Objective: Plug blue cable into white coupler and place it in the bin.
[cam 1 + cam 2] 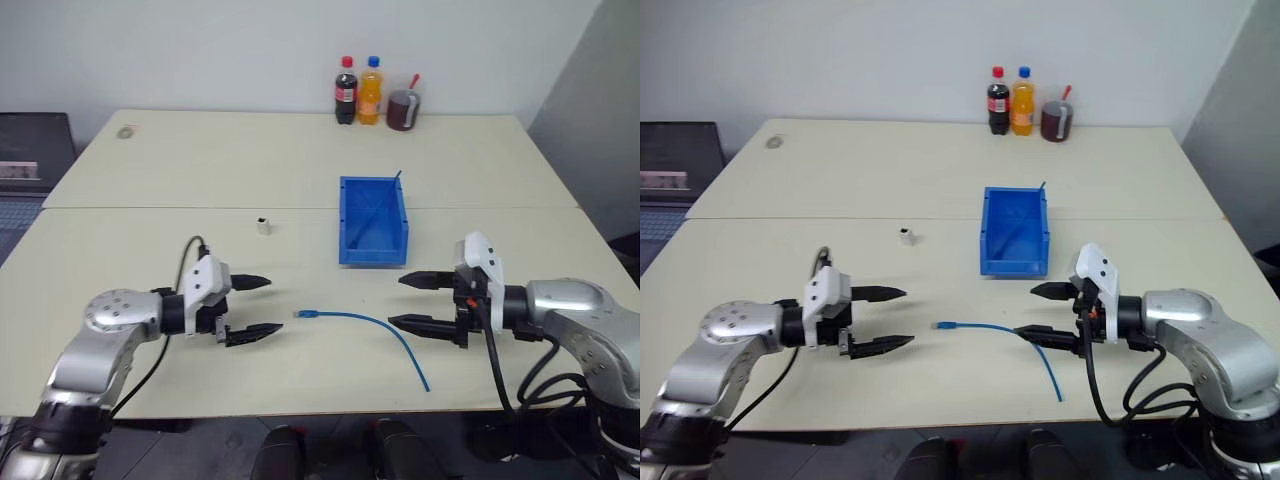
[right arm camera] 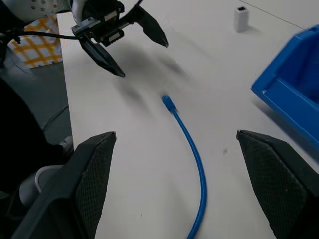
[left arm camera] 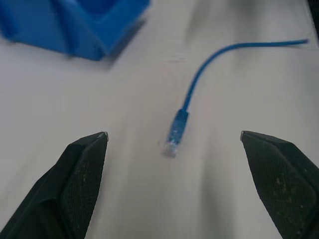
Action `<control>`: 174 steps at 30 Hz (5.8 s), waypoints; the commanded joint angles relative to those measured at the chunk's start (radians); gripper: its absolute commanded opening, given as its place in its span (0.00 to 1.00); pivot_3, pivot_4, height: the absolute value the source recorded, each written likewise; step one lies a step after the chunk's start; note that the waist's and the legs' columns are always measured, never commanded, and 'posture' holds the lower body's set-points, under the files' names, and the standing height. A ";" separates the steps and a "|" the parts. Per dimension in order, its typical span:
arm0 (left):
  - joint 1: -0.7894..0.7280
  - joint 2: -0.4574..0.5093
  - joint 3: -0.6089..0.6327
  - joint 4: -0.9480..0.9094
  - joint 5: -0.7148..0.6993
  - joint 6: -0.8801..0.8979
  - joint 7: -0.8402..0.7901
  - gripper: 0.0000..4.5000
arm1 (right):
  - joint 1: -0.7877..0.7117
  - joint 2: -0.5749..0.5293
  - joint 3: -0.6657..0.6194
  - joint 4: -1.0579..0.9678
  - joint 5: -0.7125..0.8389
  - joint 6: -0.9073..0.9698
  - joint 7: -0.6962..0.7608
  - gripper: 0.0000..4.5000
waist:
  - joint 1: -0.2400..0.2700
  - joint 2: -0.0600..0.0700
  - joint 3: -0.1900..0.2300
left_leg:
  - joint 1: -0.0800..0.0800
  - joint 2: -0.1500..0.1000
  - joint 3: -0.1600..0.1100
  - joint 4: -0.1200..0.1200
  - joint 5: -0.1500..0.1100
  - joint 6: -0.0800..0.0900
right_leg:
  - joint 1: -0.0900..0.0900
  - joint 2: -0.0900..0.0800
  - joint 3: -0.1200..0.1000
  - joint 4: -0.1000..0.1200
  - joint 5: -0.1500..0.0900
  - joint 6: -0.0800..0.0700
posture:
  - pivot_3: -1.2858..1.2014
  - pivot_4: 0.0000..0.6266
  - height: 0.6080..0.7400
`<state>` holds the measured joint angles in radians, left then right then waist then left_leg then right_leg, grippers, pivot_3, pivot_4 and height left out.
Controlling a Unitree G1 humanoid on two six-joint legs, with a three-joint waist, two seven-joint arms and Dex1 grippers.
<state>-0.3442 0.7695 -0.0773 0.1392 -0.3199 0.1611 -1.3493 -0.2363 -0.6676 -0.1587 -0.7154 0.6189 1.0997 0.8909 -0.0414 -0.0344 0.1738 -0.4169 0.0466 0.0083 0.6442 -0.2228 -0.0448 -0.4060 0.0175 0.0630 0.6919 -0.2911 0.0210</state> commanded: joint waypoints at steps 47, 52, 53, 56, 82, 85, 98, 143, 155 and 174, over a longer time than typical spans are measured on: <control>-0.523 -0.417 0.130 0.053 -0.461 1.294 0.194 0.05 | 0.496 -0.391 -0.303 -0.157 1.353 -0.430 -0.695 0.92 | 0.008 -0.006 -0.001 | -0.005 -0.001 -0.007 0.002 0.000 0.001 | 0.003 -0.001 0.000 -0.004 0.002 0.005 | 0.52 0.24 1.00; -0.475 -0.495 0.221 0.009 -0.610 1.451 0.312 0.05 | 0.382 -0.307 -0.178 -0.097 1.353 -0.513 -0.794 0.92 | 0.002 -0.006 -0.001 | -0.002 -0.001 -0.006 0.003 0.001 0.000 | 0.003 -0.001 0.001 -0.002 0.003 0.007 | 0.52 0.24 1.00; -0.466 -0.496 0.222 0.014 -0.659 1.453 0.339 0.05 | 0.356 -0.285 -0.157 -0.094 1.353 -0.530 -0.803 0.92 | 0.000 -0.006 -0.001 | -0.001 -0.001 -0.006 0.003 0.001 0.000 | 0.003 -0.001 0.002 -0.001 0.003 0.007 | 0.52 0.24 1.00; -0.453 -0.476 0.201 0.038 -0.823 1.453 0.411 0.05 | 0.312 -0.253 -0.110 -0.104 1.353 -0.540 -0.817 0.92 | 0.004 -0.005 -0.001 | 0.000 -0.001 -0.007 0.003 0.001 0.000 | 0.003 -0.001 0.003 0.000 0.003 0.007 | 0.52 0.24 1.00; -0.393 -0.464 0.176 0.054 -1.319 1.421 0.874 0.05 | 0.181 -0.165 0.067 -0.045 1.353 -0.512 -0.881 0.63 | 0.012 -0.005 -0.001 | -0.002 -0.002 -0.007 0.003 0.001 0.000 | 0.002 -0.002 0.006 -0.003 0.003 0.007 | 0.52 0.24 1.00; -0.384 -0.462 0.167 0.048 -1.354 1.402 0.909 0.05 | 0.180 -0.160 0.070 -0.040 1.353 -0.505 -0.880 0.47 | 0.012 -0.005 -0.001 | -0.002 -0.002 -0.006 0.003 0.001 0.000 | 0.002 -0.002 0.006 -0.002 0.003 0.007 | 0.52 0.24 1.00; -0.345 -0.449 0.143 0.001 -1.450 1.299 1.012 0.05 | 0.166 -0.165 0.055 -0.001 1.353 -0.455 -0.842 0.04 | 0.012 -0.005 -0.001 | -0.002 -0.002 -0.006 0.003 0.001 0.000 | 0.002 -0.002 0.006 -0.002 0.003 0.007 | 0.52 0.24 1.00; -0.381 -0.479 0.114 0.738 0.186 -0.276 0.942 0.99 | -0.194 0.004 -0.025 0.403 0.984 -0.208 -0.735 0.04 | 0.037 -0.003 -0.002 | -0.009 -0.002 0.001 0.002 0.002 0.004 | 0.000 -0.004 0.002 -0.011 0.013 0.007 | 0.52 0.24 1.00; -0.557 -0.549 0.159 1.021 0.226 -0.328 1.028 0.91 | -0.147 -0.012 -0.085 0.342 1.035 -0.211 -0.820 0.04 | 0.038 -0.004 -0.002 | -0.009 -0.003 0.001 0.002 0.002 0.004 | 0.000 -0.004 0.001 -0.012 0.013 0.008 | 0.52 0.24 1.00; -0.491 -0.515 0.186 0.987 0.238 -0.292 1.088 0.18 | -0.140 0.008 -0.080 0.338 1.026 -0.218 -0.834 0.04 | 0.015 -0.001 -0.004 | -0.006 -0.002 0.002 0.002 0.002 0.003 | 0.001 -0.003 0.003 -0.010 0.013 0.009 | 0.52 0.24 1.00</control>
<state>-0.8685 0.2462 0.0994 1.1216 -0.0874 -0.1545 -0.2727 -0.3648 -0.6604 -0.2152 -0.3662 1.6321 0.8994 0.0432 -0.0260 -0.0357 0.1699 -0.4231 0.0443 0.0100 0.6464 -0.2206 -0.0413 -0.4046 0.0145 0.0657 0.6818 -0.2779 0.0301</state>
